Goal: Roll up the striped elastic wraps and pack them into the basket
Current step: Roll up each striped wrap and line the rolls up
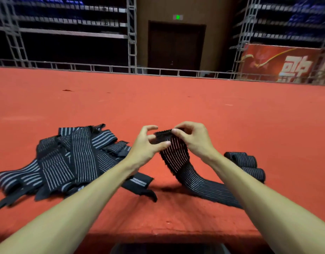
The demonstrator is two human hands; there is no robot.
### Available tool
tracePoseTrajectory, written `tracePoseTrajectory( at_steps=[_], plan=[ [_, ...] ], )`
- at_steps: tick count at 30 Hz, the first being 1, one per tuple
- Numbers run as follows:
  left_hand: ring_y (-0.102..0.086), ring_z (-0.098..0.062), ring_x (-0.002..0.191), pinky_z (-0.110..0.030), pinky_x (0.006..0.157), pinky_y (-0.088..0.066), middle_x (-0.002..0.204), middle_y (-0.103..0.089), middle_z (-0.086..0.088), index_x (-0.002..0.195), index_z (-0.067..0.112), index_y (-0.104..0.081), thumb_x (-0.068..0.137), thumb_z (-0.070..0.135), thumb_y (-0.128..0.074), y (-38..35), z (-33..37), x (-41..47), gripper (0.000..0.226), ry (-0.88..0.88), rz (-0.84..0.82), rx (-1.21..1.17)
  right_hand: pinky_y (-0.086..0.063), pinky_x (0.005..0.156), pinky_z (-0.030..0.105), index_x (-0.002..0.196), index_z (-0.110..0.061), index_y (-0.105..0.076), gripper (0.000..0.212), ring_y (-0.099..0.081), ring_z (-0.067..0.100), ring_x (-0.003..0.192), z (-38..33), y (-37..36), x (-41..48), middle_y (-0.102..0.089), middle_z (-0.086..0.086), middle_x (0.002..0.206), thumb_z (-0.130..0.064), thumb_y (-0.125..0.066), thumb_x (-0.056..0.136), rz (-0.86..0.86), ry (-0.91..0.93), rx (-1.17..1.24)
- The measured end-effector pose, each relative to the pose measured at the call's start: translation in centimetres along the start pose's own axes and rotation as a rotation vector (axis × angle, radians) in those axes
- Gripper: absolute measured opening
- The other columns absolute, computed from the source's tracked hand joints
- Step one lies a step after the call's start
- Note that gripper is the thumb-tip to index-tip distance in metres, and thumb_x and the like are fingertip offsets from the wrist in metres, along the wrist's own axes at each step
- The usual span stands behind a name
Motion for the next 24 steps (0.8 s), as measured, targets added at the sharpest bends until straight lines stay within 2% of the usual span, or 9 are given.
tracePoseTrajectory(
  at_steps=[2,5,7,12,14,16,18,20,24],
  plan=[
    [-0.064,-0.018,0.083,-0.031,0.071,-0.051,0.094,-0.069,-0.005,0.114,0.008,-0.055,0.08,0.011,-0.074,-2.4,0.3,-0.5,0.039,0.048,-0.111,-0.015,-0.047,0.069,0.02,0.079,-0.021,-0.071,0.007,-0.059,0.001,0.069,-0.9,2.8,-0.1,-0.067,-0.012,0.073,-0.016,-0.071,0.085,0.105,-0.036,0.106],
    [-0.062,-0.021,0.091,-0.04,0.081,-0.052,0.104,-0.069,-0.012,0.11,0.003,-0.062,0.09,0.015,-0.065,-6.5,1.2,-2.2,0.024,0.036,-0.321,0.172,-0.049,0.075,0.029,0.081,-0.016,-0.071,0.005,-0.059,0.01,0.076,-2.6,6.6,-0.8,-0.068,-0.004,0.076,-0.014,-0.07,0.086,0.223,-0.05,0.197],
    [-0.065,-0.024,0.092,-0.041,0.084,-0.053,0.105,-0.068,-0.013,0.11,0.002,-0.062,0.094,0.014,-0.057,-8.5,2.2,-3.3,0.02,0.02,-0.392,0.244,-0.05,0.074,0.032,0.081,-0.016,-0.071,0.006,-0.059,0.012,0.076,-3.3,8.6,-1.3,-0.068,-0.002,0.077,-0.014,-0.069,0.086,0.276,-0.072,0.26],
    [-0.064,-0.012,0.06,-0.031,0.061,-0.057,0.078,-0.067,-0.001,0.101,0.009,-0.057,0.097,0.01,-0.052,-11.3,7.0,-5.7,0.007,0.038,-0.528,-0.033,-0.052,0.072,0.03,0.082,-0.017,-0.07,0.006,-0.061,0.012,0.078,-4.6,12.7,-2.1,-0.069,0.002,0.082,-0.015,-0.069,0.087,0.346,-0.119,0.355],
    [-0.061,-0.01,0.054,-0.028,0.058,-0.056,0.068,-0.065,0.002,0.107,0.004,-0.053,0.096,0.008,-0.05,-11.9,9.2,-6.7,0.012,0.047,-0.623,-0.167,-0.053,0.072,0.032,0.082,-0.016,-0.069,0.005,-0.061,0.014,0.077,-5.0,14.1,-2.1,-0.068,0.004,0.083,-0.016,-0.069,0.087,0.374,-0.148,0.398],
    [-0.058,-0.01,0.053,-0.026,0.056,-0.054,0.069,-0.063,-0.002,0.114,0.0,-0.051,0.094,0.008,-0.051,-12.2,11.2,-7.5,0.022,0.058,-0.696,-0.299,-0.053,0.067,0.028,0.083,-0.013,-0.069,0.006,-0.061,0.013,0.072,-5.4,15.0,-1.9,-0.068,0.005,0.082,-0.017,-0.069,0.087,0.387,-0.169,0.432],
    [-0.055,-0.008,0.052,-0.023,0.052,-0.051,0.071,-0.06,-0.002,0.116,0.0,-0.051,0.092,0.007,-0.052,-12.3,12.2,-7.8,0.025,0.065,-0.739,-0.381,-0.051,0.061,0.021,0.087,-0.009,-0.069,0.008,-0.06,0.009,0.067,-5.7,15.5,-1.6,-0.067,0.003,0.08,-0.017,-0.069,0.088,0.38,-0.162,0.41],
    [-0.054,-0.008,0.051,-0.022,0.052,-0.05,0.069,-0.059,-0.001,0.111,0.002,-0.052,0.094,0.006,-0.051,-12.5,11.8,-7.8,0.018,0.085,-0.739,-0.376,-0.05,0.058,0.016,0.088,-0.01,-0.068,0.008,-0.06,0.008,0.068,-5.2,15.3,-1.4,-0.066,0.0,0.08,-0.018,-0.07,0.087,0.348,-0.174,0.339],
    [-0.052,-0.011,0.051,-0.03,0.059,-0.056,0.063,-0.05,-0.001,0.105,0.005,-0.054,0.095,0.009,-0.054,-12.9,6.6,-6.7,0.011,0.164,-0.651,-0.197,-0.051,0.072,0.03,0.087,-0.012,-0.07,0.009,-0.061,0.014,0.08,-1.6,12.9,-1.4,-0.069,0.003,0.085,-0.018,-0.075,0.082,0.248,-0.224,0.179]
  ],
)
Point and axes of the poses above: each hand's wrist, its own x-axis towards the middle knuckle, its own y-axis out of the back of the hand, z = x × y, the point moved 9 cm from there along x, towards the middle knuckle
